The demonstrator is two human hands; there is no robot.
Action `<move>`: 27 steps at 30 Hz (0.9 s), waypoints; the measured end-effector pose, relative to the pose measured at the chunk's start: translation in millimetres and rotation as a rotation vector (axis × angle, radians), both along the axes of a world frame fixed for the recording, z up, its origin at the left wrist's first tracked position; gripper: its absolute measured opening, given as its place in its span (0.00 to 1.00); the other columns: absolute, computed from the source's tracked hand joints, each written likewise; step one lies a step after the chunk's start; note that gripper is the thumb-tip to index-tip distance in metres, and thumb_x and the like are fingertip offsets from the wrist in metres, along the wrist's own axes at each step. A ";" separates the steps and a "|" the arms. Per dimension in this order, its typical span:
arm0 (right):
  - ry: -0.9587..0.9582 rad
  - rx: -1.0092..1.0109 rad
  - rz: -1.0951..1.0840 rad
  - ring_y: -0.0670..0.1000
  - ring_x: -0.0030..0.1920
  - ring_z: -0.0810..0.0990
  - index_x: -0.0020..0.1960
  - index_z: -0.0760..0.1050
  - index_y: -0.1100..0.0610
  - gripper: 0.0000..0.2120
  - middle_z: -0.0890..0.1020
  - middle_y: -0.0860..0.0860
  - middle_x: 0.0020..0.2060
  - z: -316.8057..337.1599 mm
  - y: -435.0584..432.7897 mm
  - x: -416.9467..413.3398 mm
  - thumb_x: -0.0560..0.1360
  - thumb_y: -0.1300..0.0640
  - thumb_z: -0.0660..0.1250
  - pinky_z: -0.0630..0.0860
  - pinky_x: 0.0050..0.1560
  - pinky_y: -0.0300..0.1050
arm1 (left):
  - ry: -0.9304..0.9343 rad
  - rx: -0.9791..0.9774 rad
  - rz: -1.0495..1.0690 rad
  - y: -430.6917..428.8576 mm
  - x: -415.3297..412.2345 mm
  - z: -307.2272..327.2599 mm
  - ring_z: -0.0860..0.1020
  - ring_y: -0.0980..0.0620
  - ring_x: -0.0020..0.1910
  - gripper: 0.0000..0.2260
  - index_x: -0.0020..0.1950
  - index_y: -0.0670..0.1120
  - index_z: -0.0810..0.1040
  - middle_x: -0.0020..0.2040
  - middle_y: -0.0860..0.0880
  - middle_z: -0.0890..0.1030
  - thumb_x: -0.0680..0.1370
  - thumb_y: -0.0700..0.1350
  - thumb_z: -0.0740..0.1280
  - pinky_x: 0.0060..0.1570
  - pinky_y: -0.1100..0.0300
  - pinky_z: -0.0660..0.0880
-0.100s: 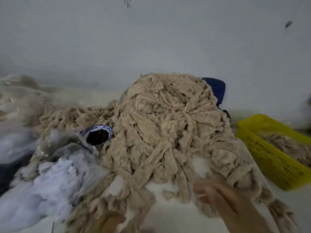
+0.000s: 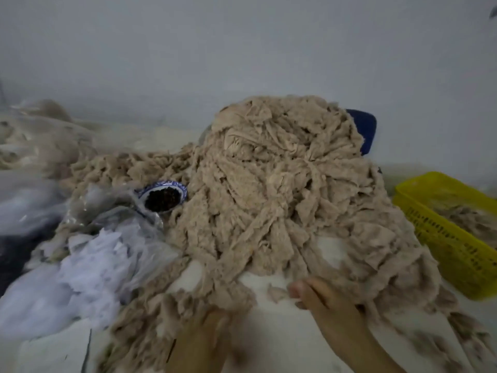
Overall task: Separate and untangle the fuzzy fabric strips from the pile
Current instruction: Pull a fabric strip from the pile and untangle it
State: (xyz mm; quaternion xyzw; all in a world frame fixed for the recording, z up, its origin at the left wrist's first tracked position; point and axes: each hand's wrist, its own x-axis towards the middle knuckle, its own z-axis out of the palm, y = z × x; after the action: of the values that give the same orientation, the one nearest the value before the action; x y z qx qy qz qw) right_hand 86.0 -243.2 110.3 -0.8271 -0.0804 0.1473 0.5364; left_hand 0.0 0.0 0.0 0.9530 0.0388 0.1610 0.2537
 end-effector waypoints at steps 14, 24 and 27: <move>-0.337 -0.055 -0.035 0.47 0.40 0.76 0.50 0.79 0.56 0.11 0.80 0.51 0.43 -164.0 37.5 4.6 0.83 0.52 0.60 0.71 0.40 0.35 | -0.040 -0.088 -0.129 -36.4 57.5 -43.5 0.67 0.50 0.38 0.20 0.35 0.54 0.59 0.37 0.54 0.66 0.81 0.38 0.62 0.38 0.54 0.62; -0.622 -0.809 -0.014 0.57 0.71 0.62 0.75 0.66 0.48 0.20 0.65 0.49 0.75 -174.5 9.8 11.4 0.85 0.48 0.51 0.60 0.69 0.51 | -0.028 0.131 -0.157 -56.6 34.6 -64.5 0.63 0.50 0.46 0.09 0.47 0.43 0.70 0.47 0.48 0.68 0.85 0.43 0.55 0.48 0.58 0.61; -0.765 -0.632 0.061 0.56 0.61 0.74 0.61 0.79 0.56 0.15 0.78 0.53 0.62 -172.8 12.9 2.2 0.84 0.57 0.55 0.66 0.60 0.45 | 0.007 0.129 -0.093 -56.6 32.4 -64.1 0.69 0.49 0.43 0.12 0.45 0.45 0.70 0.44 0.49 0.70 0.85 0.47 0.54 0.42 0.57 0.61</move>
State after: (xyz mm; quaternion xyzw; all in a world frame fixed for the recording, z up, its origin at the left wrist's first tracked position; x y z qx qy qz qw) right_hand 88.2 -230.3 -62.5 -0.9413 -0.2471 -0.1338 0.1870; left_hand 32.4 -56.6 -64.1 0.9688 -0.0149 0.1479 0.1986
